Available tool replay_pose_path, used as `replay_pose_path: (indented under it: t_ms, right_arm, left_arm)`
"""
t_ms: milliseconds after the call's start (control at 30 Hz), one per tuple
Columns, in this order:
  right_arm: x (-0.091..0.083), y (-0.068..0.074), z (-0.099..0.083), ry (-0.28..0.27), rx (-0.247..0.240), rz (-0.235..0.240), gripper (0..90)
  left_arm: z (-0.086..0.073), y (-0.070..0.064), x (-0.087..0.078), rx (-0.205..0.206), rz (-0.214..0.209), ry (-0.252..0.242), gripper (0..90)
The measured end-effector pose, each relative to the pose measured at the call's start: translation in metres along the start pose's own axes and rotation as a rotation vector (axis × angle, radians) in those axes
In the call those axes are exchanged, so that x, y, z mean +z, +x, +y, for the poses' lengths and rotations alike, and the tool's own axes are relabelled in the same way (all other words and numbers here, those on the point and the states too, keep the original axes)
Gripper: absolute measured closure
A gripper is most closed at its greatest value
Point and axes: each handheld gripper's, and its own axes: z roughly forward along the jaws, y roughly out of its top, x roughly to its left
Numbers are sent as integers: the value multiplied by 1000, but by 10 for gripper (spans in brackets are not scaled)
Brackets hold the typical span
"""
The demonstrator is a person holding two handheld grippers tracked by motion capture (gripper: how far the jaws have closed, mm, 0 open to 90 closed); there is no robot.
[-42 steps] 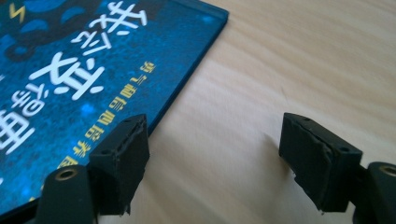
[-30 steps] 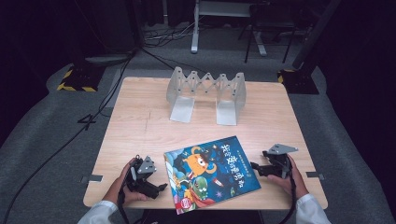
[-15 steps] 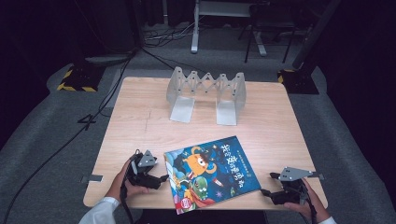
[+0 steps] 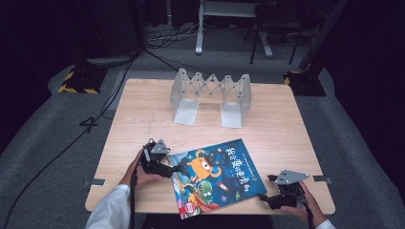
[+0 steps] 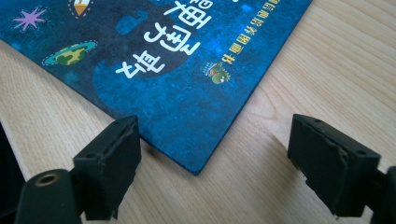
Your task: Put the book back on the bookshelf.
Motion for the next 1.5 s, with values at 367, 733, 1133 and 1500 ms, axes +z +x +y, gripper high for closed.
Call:
replay_pose_path:
  t_ms: [367, 733, 1133, 1500]
  right_arm:
    - [12, -14, 11, -11, 50, -62, 165]
    - [35, -40, 35, -5, 110, -115, 164]
    - [52, -49, 53, -12, 156, -153, 210]
    - [44, 2, 48, -3, 10, -45, 252]
  left_arm:
    - [1, -7, 2, 40, -76, 26, 161]
    - [-23, -18, -20, 53, -82, 24, 160]
    - [-47, -33, -40, 57, -75, 19, 160]
    - [-53, -44, -44, 89, -35, 36, 151]
